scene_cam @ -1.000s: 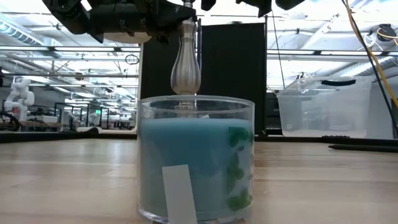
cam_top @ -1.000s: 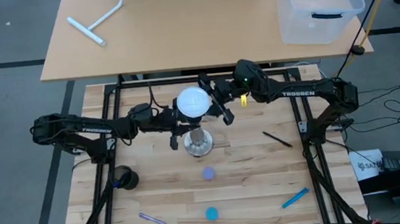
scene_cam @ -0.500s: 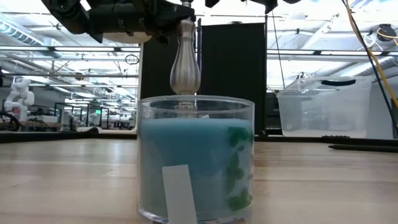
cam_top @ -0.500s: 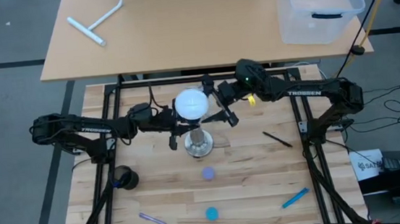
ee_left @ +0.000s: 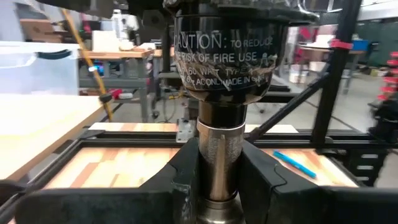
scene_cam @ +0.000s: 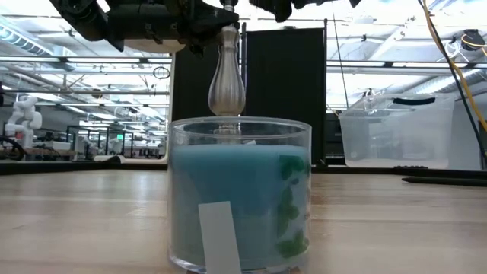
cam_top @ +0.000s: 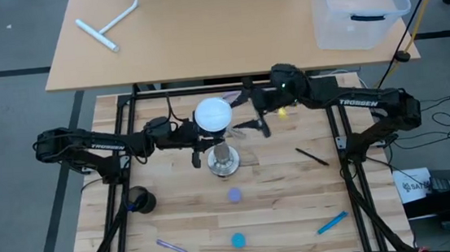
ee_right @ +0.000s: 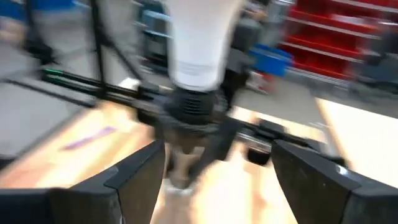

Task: Screw lightbulb
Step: Remove the lightbulb from the silver lamp socket

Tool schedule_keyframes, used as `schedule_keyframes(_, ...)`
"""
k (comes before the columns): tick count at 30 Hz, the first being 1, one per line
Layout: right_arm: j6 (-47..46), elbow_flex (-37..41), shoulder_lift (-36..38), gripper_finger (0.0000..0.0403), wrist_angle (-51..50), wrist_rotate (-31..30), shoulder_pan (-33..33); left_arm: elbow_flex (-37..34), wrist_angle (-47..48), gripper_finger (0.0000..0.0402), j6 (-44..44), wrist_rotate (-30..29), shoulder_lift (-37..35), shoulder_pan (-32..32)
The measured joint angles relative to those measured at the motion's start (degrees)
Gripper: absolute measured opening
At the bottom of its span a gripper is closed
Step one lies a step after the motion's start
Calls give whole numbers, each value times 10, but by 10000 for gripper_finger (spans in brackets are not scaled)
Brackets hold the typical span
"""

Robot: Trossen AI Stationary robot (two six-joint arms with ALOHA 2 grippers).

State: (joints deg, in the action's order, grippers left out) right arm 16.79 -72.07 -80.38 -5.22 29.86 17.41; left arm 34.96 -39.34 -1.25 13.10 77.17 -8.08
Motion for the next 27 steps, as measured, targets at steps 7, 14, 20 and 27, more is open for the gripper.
schedule_keyframes(7, -22, 0, -6, 286, 11, -144, -73, 0, 0, 75, 0, -41, 0, -2)
schedule_keyframes(14, -87, 0, -15, 286, 52, -331, -141, 0, 0, 75, 1, -46, 0, -2)
schedule_keyframes(20, -90, 27, -36, 286, 165, -402, -178, 0, -1, 75, 3, -51, 0, -2)
schedule_keyframes(27, -88, 36, -64, 286, 261, -454, -195, 0, -1, 75, 3, -52, 0, -2)
